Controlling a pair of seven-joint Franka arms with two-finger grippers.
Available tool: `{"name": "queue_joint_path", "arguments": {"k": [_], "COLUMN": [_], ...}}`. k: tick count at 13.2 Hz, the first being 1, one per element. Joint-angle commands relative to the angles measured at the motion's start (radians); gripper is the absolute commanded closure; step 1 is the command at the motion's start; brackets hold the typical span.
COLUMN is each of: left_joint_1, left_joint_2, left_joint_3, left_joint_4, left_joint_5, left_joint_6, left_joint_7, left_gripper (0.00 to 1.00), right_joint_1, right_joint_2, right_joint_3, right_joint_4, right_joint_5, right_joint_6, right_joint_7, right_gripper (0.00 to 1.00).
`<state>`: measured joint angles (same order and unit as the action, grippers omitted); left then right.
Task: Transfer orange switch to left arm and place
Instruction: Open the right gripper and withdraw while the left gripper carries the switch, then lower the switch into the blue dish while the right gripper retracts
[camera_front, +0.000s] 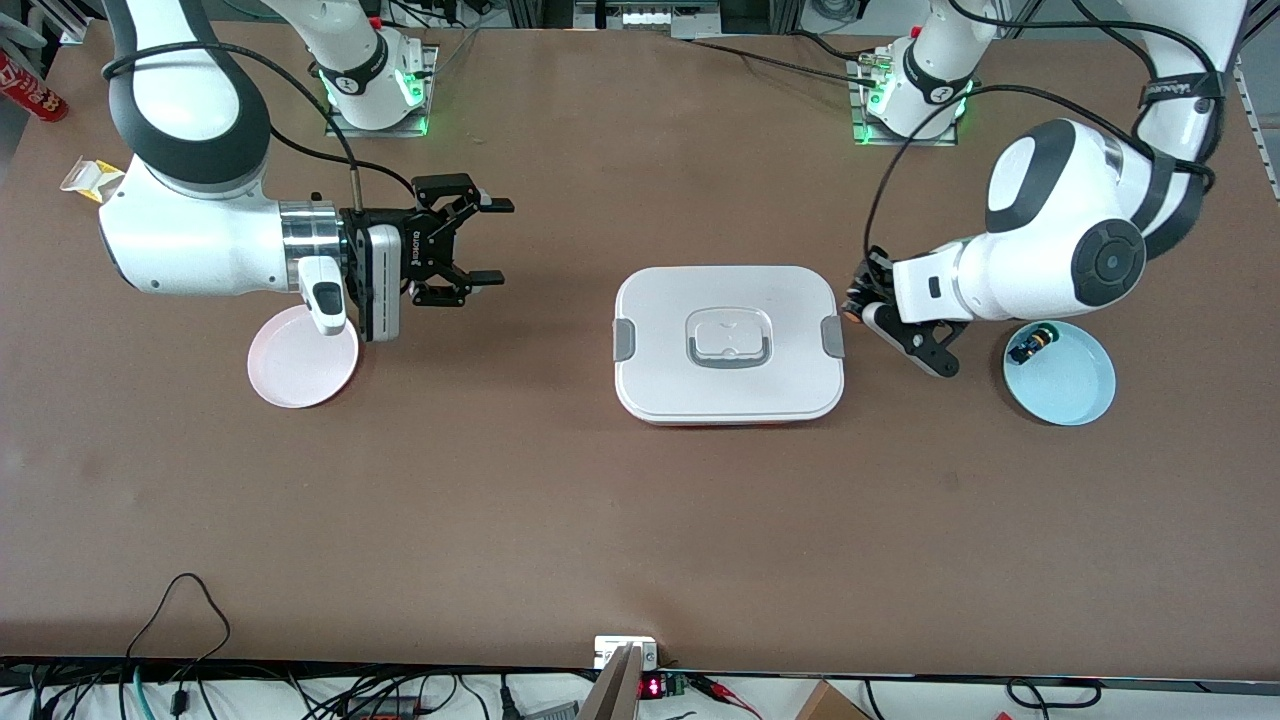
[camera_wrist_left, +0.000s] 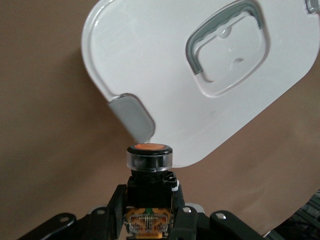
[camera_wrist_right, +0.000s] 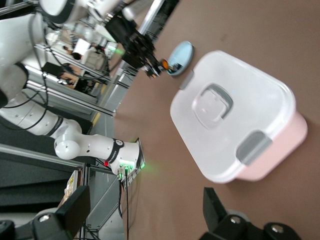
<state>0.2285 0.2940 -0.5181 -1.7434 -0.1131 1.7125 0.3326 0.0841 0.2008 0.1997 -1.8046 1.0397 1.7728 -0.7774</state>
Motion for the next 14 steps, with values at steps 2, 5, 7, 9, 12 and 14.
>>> {"name": "queue_joint_path", "arguments": {"k": [2, 5, 7, 9, 12, 14], "left_joint_1": [-0.011, 0.002, 0.015, 0.070, 0.196, 0.264], "left_joint_2": [0.079, 0.099, 0.111, 0.134, 0.203, 0.203], "left_joint_3": [-0.007, -0.008, -0.003, -0.005, -0.005, -0.003], "left_joint_4": [0.130, 0.121, 0.117, 0.088, 0.064, 0.019], "left_joint_5": [0.215, 0.410, 0.470, 0.493, 0.539, 0.591], "left_joint_6": [-0.103, -0.113, -0.108, -0.103, -0.022, 0.074], "left_joint_7": [0.155, 0.310, 0.391, 0.457, 0.616, 0.719], "left_gripper": [0.72, 0.72, 0.72, 0.72, 0.72, 0.73], "right_joint_1": [-0.015, -0.014, -0.012, -0.014, -0.056, -0.076], "right_joint_2": [-0.018, -0.020, -0.040, -0.044, -0.086, -0.090], "right_joint_3": [0.003, 0.006, 0.006, 0.006, 0.003, 0.001], "right_joint_4": [0.010, 0.028, 0.034, 0.037, 0.044, 0.089], "right_joint_5": [-0.196, -0.448, -0.664, -0.896, -1.073, -1.188], "right_joint_6": [0.039, 0.034, 0.028, -0.036, -0.114, -0.134], "right_joint_7": [0.293, 0.615, 0.784, 0.884, 0.905, 0.895], "right_gripper": [0.00, 0.00, 0.00, 0.00, 0.00, 0.00]}}
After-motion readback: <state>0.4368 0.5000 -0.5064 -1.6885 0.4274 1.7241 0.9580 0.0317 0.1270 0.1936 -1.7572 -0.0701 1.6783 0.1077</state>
